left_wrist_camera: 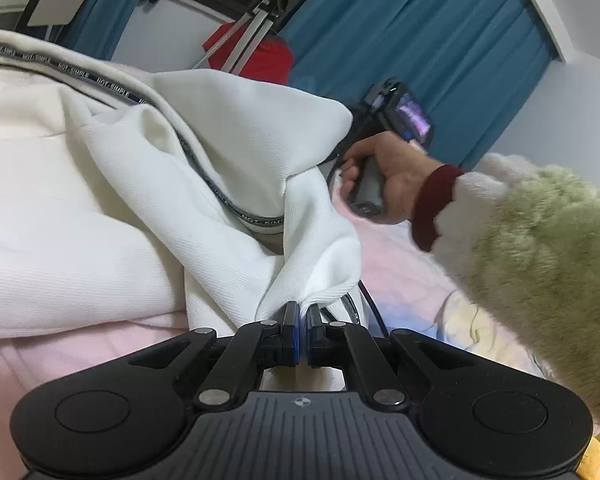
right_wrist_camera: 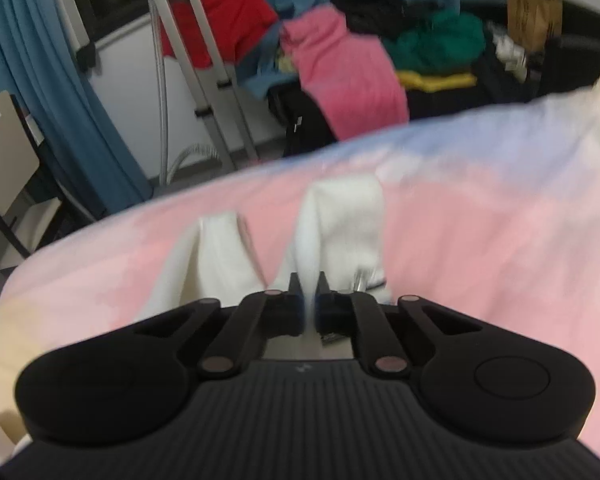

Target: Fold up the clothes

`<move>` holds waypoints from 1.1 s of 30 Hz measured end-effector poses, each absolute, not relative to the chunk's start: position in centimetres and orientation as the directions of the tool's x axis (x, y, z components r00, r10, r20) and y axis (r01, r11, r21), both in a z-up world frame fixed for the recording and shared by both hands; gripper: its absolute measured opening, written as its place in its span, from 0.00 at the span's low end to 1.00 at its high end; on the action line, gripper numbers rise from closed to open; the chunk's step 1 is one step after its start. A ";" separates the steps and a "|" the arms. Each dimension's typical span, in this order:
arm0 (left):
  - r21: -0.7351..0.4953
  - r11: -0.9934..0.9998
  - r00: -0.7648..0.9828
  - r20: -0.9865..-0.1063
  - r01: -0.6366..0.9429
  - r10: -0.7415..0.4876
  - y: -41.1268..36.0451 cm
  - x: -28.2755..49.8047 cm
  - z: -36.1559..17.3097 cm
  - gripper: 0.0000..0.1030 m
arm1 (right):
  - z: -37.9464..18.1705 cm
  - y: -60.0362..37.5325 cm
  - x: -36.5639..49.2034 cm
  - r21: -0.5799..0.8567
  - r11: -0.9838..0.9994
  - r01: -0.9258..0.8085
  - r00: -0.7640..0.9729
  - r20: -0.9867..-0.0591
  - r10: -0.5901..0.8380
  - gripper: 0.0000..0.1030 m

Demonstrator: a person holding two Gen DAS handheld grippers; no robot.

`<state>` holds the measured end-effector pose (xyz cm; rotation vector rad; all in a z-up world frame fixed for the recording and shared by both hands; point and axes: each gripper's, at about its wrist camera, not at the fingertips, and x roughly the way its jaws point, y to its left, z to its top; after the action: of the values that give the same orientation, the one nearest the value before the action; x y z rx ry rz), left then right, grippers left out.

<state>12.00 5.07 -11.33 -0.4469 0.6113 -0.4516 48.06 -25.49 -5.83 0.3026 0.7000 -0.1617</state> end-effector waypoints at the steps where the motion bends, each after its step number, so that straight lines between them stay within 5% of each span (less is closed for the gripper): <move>1: -0.509 0.816 0.734 -0.437 0.275 -0.520 5.0 11.8 -11.2 0.03 | -4.5 -26.1 47.1 0.222 0.943 0.247 0.776 -0.628 -0.055 0.06; 10: -0.395 0.839 0.789 -0.339 0.376 -0.513 3.8 7.6 -8.8 0.03 | 7.2 -35.1 32.7 0.367 0.886 0.282 0.942 -0.281 -0.183 0.06; 14: -0.362 0.824 0.762 -0.339 0.436 -0.552 2.0 6.1 -8.2 0.03 | 6.6 -40.4 22.9 0.400 0.837 0.374 0.926 -0.215 -0.311 0.07; 19: -0.316 0.838 0.720 -0.429 0.446 -0.545 -0.8 5.4 -9.3 0.04 | -1.4 -48.0 13.0 0.570 0.636 0.520 0.853 -0.393 -0.344 0.07; 25: -0.259 0.872 0.694 -0.530 0.416 -0.488 -2.3 5.6 -11.6 0.04 | -12.3 -53.2 7.9 0.702 0.322 0.635 0.763 -0.634 -0.123 0.08; 31: -0.256 0.886 0.689 -0.559 0.386 -0.461 -2.7 6.9 -12.6 0.05 | -15.0 -54.5 6.8 0.758 0.212 0.617 0.780 -0.624 -0.039 0.11; 33: -0.259 0.888 0.687 -0.564 0.380 -0.458 -2.6 6.8 -12.5 0.05 | -15.3 -54.5 7.0 0.781 0.183 0.598 0.798 -0.601 -0.045 0.29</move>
<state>6.80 -2.58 -12.48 -0.1254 0.6643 -0.4704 7.02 -54.49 -15.26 1.3204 0.5061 -0.4810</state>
